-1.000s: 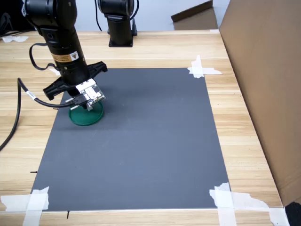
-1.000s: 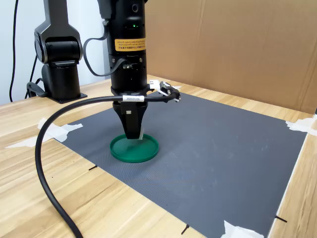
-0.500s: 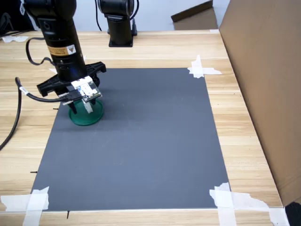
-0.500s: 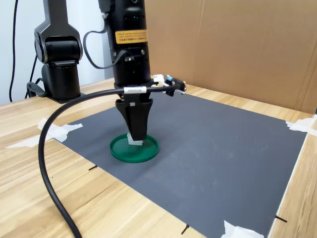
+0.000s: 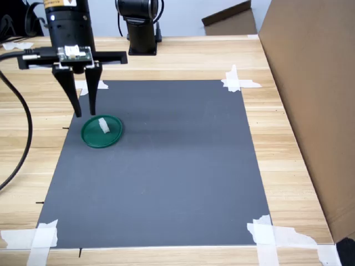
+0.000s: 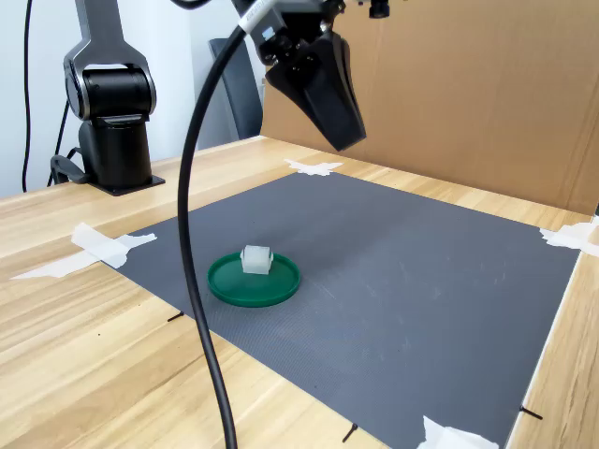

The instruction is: Grasp a white terminal and put it in the green lid.

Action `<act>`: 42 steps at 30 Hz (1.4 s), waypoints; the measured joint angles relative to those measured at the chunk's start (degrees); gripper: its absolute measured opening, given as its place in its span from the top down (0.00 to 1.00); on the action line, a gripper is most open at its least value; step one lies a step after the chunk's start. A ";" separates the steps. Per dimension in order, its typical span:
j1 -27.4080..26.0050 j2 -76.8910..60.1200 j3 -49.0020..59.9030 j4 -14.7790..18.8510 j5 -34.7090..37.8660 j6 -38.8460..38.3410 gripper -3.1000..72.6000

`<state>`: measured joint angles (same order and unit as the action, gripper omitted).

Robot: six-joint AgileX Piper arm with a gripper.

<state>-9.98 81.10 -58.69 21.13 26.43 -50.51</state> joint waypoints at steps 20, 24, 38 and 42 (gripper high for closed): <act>0.00 -40.25 20.95 16.54 -17.23 10.58 0.99; 0.00 -54.25 32.28 23.44 -20.32 9.76 0.99; 7.95 -78.57 54.12 25.01 -20.77 -0.12 0.99; 7.95 -79.86 54.28 25.21 -20.77 -0.18 0.99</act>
<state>-2.03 1.24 -4.41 46.34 5.67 -50.69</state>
